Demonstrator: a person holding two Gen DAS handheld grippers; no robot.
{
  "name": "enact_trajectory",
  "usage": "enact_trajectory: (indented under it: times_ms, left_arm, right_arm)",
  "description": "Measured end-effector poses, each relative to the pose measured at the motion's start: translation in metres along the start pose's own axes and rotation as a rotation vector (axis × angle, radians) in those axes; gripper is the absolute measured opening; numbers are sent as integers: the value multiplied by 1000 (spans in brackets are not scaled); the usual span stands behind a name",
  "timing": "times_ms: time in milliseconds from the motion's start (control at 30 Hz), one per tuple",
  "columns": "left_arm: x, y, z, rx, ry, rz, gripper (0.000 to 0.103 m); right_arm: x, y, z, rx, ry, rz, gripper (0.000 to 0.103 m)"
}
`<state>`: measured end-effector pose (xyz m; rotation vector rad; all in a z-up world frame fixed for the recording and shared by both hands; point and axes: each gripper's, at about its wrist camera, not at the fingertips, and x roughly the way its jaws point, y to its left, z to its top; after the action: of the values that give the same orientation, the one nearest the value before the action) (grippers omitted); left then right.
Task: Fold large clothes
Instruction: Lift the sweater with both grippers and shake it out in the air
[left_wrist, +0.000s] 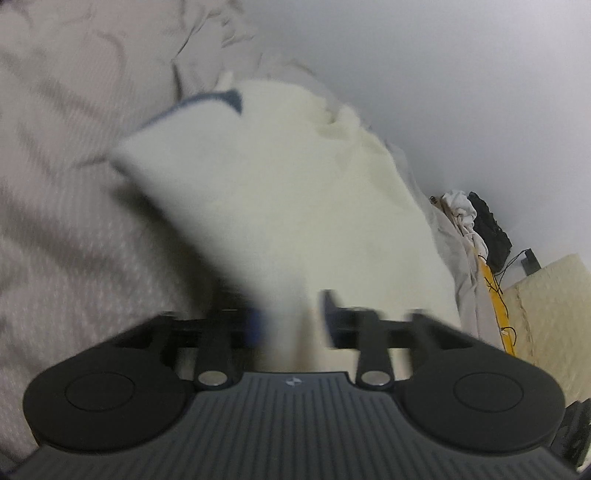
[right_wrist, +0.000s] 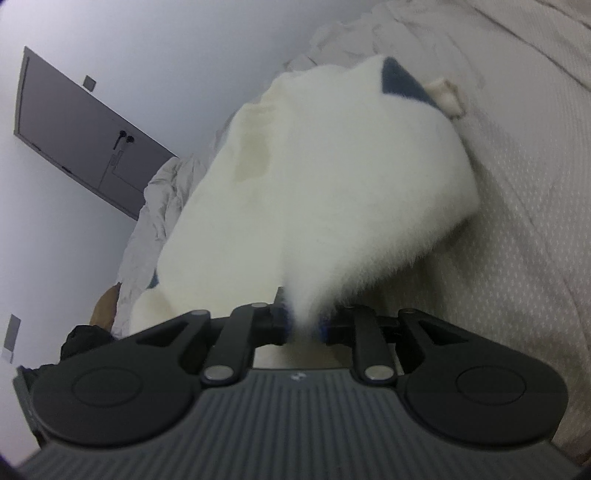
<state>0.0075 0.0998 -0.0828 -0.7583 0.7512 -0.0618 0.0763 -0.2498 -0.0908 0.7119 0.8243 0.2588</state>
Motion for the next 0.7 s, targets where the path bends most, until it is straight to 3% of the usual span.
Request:
enact_trajectory:
  times_ms: [100,333,567,600,633,700]
  left_arm:
    - [5,2,-3,-25,31,-26,64]
    - [22,-4,-14,23,104,0,69]
    - [42,-4,-14,8,150,-12,68]
    - [46,-7,-12,8,149,-16,63]
    - [47,-8,-11,11,145,-18,58]
    - [50,-9,-8,7,136,-5,31]
  right_arm:
    - [-5,-11,-7,53,25,-6,58]
    - [-8,-33,-14,219,38,-35,59]
    - [3,-30,-16,203,36,-55,56]
    - [4,-28,-15,186,23,-66,52]
    - [3,-27,-14,171,10,-67,40]
    - [4,-24,-12,149,-6,-60,26]
